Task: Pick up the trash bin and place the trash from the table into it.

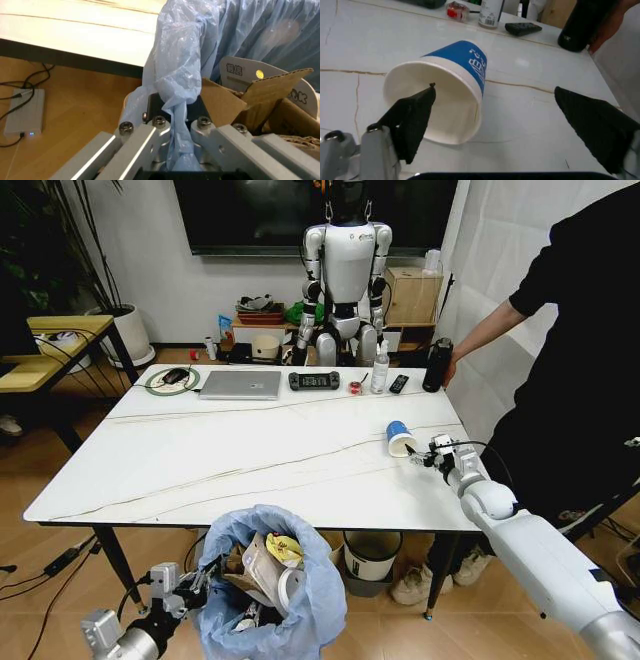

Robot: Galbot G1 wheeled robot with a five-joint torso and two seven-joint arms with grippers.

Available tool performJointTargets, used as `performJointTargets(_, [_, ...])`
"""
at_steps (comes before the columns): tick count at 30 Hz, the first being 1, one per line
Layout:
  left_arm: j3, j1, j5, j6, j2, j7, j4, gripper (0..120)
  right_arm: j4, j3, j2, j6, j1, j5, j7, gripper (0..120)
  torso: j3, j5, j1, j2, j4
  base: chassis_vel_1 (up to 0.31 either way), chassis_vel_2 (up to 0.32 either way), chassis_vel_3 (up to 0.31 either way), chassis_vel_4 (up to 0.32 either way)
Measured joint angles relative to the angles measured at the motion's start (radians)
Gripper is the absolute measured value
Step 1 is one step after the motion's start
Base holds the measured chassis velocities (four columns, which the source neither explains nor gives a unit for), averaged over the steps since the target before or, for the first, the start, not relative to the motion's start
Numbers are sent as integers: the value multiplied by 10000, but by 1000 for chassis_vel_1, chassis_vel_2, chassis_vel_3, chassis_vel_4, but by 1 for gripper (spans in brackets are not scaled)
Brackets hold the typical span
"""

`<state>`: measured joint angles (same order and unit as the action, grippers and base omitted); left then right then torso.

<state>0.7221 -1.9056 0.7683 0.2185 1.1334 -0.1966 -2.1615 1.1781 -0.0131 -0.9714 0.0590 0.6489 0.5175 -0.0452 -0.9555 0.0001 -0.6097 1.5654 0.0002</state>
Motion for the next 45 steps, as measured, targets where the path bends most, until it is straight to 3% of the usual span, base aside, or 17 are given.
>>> performJointTargets(5, [-2,-8,-33,-7,42,0,-2,0,-342,-121,-66,-123,-191,96,-141,68,0,0,0,0,-1,0,0,0,0])
performJointTargets(8, [-2,-8,-37,-8,45,0,-3,0,-387,-138,-73,-145,-210,97,-169,67,0,-1,0,0,-1,0,0,0,0])
performJointTargets(9, [0,-5,-44,-10,47,-1,-3,0,-444,-169,-83,-184,-233,98,-208,57,0,0,0,0,-2,0,0,0,0])
performJointTargets(12, [3,18,-47,-12,50,2,-2,0,-506,-226,-147,-216,-302,125,-224,43,0,-1,0,0,-2,0,0,0,0])
performJointTargets(25, [-16,117,0,2,-7,61,87,0,-511,-471,-229,-226,-454,252,-353,0,0,-1,0,0,-2,0,0,0,0])
performJointTargets(30, [-35,97,60,24,-120,89,89,0,71,-376,-126,-482,-287,900,-817,0,0,0,0,0,-2,0,0,0,0])
performJointTargets(33, [-49,0,159,62,-381,113,-36,0,1562,-327,226,-918,39,2362,-1472,0,1,-4,0,0,-1,0,0,0,0])
performJointTargets(45, [-177,157,424,173,-772,239,-12,0,5925,-1496,1581,-2110,611,4643,-3383,0,2,-2,1,0,-1,0,0,0,0])
